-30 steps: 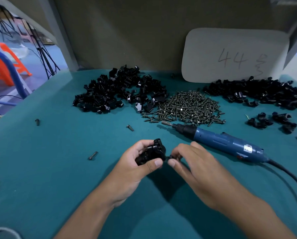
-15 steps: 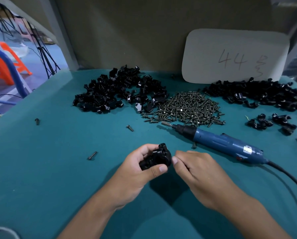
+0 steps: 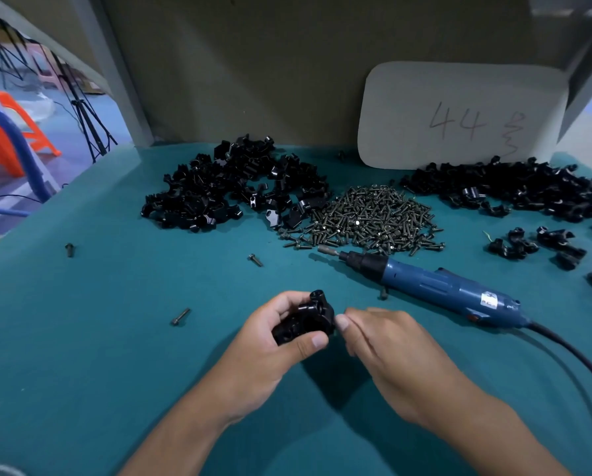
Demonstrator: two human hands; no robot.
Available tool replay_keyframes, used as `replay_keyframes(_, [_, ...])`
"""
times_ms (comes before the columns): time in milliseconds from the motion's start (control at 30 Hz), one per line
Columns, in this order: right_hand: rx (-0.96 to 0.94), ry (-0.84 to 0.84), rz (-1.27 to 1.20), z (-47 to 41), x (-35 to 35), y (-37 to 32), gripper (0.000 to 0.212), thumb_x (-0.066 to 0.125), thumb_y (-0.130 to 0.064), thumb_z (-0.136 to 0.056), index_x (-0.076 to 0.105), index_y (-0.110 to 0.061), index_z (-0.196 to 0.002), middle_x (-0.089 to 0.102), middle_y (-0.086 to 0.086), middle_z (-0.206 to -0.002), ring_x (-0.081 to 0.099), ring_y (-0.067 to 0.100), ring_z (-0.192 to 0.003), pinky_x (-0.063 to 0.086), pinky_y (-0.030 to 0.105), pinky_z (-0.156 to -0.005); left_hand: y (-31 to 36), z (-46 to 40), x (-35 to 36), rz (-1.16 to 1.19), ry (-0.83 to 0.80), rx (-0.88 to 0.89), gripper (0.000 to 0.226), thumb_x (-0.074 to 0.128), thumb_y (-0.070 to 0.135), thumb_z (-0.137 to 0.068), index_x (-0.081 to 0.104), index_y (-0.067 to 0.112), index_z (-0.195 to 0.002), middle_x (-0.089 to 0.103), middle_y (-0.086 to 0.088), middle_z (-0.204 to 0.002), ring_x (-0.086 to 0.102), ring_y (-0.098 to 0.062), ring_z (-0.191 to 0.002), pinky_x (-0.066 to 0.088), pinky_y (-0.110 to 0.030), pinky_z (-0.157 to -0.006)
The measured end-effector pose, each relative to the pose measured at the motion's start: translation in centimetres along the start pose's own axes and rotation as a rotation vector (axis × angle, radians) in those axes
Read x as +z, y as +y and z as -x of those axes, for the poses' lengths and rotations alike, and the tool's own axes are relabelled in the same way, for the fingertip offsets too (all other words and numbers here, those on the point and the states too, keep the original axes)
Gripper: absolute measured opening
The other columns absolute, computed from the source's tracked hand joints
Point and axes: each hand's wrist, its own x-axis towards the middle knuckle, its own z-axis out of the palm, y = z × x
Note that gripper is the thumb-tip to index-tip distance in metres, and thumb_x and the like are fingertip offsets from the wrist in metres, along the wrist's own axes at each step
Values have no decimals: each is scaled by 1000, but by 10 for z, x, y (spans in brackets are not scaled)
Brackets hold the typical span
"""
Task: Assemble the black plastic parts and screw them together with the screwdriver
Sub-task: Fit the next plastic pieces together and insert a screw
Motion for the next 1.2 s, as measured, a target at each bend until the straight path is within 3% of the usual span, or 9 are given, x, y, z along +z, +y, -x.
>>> replay_keyframes(167, [103,-17,-173,0,-2,-1,58,10,-74,-91,50,-34,-78,58,-16,-72,54,12,-69,45,40,-66,1,1,1,-28,-2,20,38,76,20,-79,64,14,-115,73,9,-100,66,-4,-95,47,-15,-85])
replay_keyframes(233, [105,-21,-221,2,0,1,47,14,-75,-94,47,-41,-90,58,-17,-83,56,6,-85,48,35,-77,1,0,1,-45,1,23,38,76,20,-80,64,15,-116,74,9,-102,67,-4,-97,48,-16,-86])
replay_keyframes(333, [81,-29,-292,2,2,1,37,26,-78,-92,39,-56,-119,49,-36,-114,44,-10,-115,36,14,-92,1,-1,2,-17,6,18,39,81,17,-83,64,12,-118,76,3,-108,69,-8,-100,50,-18,-87])
replay_keyframes(500, [98,140,-478,-4,3,-6,31,48,-65,-87,60,-41,-104,62,-35,-101,57,-12,-91,38,5,-75,-1,-2,4,11,148,79,49,88,14,-66,74,22,-112,78,-2,-107,73,-12,-99,56,-21,-85])
replay_keyframes(633, [147,197,-602,-4,6,-8,19,60,-54,-86,65,-38,-94,63,-29,-76,46,0,-57,36,15,-56,0,-2,6,-19,207,120,49,90,19,-63,75,36,-106,78,-1,-105,74,-13,-97,56,-19,-81])
replay_keyframes(767, [205,156,-701,-7,9,-5,19,61,-58,-84,62,-44,-97,65,-14,-79,51,16,-69,43,36,-68,2,0,8,-66,210,159,46,91,31,-62,74,38,-104,77,6,-104,74,-10,-97,53,-16,-83])
replay_keyframes(933, [195,156,-739,-8,12,0,28,63,-63,-77,64,-47,-101,63,-19,-74,40,1,-58,32,18,-58,0,-1,7,-64,194,125,40,86,13,-72,72,29,-106,77,9,-104,72,-7,-98,51,-14,-84])
replay_keyframes(1100, [183,121,-779,-9,13,5,21,69,-51,-81,67,-47,-102,65,-17,-76,38,8,-62,34,31,-62,-1,-1,7,37,114,18,38,75,16,-79,63,21,-115,74,10,-108,68,-5,-100,52,-21,-90])
replay_keyframes(1200, [165,116,-772,-10,14,7,18,71,-31,-92,68,-47,-101,64,-17,-76,42,2,-60,35,23,-62,-1,-1,7,76,97,-14,36,80,18,-84,63,17,-115,74,7,-105,67,-6,-90,54,-23,-85])
